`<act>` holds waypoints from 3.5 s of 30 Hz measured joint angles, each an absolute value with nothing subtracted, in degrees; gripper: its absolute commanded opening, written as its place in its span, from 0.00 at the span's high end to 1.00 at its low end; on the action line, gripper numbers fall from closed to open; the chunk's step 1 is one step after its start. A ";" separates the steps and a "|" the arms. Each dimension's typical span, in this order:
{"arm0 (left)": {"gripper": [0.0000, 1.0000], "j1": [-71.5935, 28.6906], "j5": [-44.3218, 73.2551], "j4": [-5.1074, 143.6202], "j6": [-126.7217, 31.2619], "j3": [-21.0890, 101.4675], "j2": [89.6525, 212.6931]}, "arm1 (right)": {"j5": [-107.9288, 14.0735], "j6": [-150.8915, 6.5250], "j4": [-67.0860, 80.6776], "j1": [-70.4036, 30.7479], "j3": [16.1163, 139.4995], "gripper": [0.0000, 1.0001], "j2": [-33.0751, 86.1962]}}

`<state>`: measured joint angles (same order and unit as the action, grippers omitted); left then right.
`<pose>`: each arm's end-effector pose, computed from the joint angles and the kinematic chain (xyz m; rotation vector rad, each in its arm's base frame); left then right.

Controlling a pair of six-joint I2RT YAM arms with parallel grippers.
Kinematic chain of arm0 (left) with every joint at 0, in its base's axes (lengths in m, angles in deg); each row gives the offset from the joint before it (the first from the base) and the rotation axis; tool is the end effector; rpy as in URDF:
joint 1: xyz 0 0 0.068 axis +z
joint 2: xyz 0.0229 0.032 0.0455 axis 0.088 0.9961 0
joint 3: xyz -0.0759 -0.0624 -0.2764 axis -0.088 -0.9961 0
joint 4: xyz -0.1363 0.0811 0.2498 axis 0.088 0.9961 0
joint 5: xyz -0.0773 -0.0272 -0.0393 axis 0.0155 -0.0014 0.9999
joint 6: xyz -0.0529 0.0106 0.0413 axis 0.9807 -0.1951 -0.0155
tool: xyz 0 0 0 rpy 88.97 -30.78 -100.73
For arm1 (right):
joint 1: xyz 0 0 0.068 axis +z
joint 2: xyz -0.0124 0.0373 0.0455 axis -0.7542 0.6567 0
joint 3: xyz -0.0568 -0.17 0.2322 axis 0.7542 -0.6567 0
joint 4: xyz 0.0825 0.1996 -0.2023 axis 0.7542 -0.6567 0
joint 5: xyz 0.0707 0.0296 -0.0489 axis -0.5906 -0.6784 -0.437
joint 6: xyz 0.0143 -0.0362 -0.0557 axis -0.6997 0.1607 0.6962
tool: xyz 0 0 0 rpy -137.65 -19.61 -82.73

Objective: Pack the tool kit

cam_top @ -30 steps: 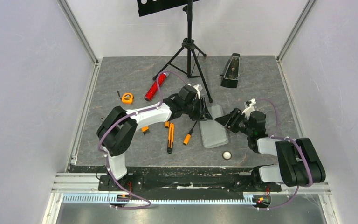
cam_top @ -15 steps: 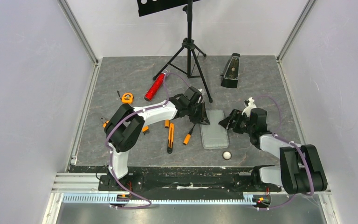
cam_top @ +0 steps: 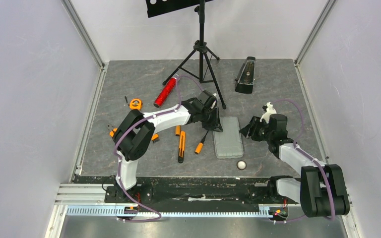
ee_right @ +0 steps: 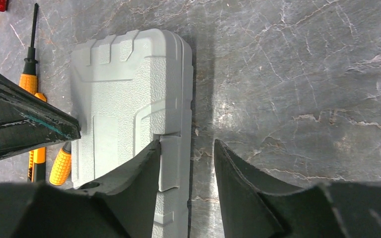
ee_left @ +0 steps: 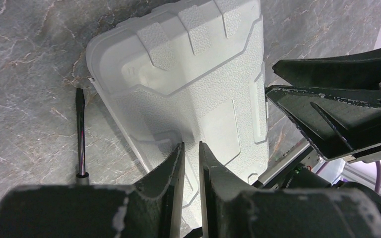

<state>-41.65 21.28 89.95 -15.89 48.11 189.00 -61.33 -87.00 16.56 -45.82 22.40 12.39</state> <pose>0.3184 -0.3587 0.1724 0.2013 2.6985 -0.9165 0.2423 0.0338 0.1363 0.1477 2.2462 0.6632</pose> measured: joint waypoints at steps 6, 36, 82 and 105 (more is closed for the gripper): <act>0.78 -41.69 21.23 90.39 -15.91 48.44 189.13 | -61.44 -86.49 16.28 -45.82 22.31 0.59 12.15; 0.84 -40.93 21.08 89.67 -15.91 49.43 190.48 | -25.72 -78.87 -2.43 -37.77 27.52 0.73 11.74; 0.83 -40.93 21.34 89.62 -15.91 49.51 190.48 | -63.97 -93.38 26.37 -52.22 15.32 0.80 12.13; 0.78 -40.80 21.36 89.53 -15.91 49.40 190.40 | -73.11 -100.33 40.71 -53.62 11.56 1.00 19.26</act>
<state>-40.80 21.36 89.53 -15.91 49.40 190.40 -73.11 -100.33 40.71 -53.62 11.56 19.26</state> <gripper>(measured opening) 0.179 0.038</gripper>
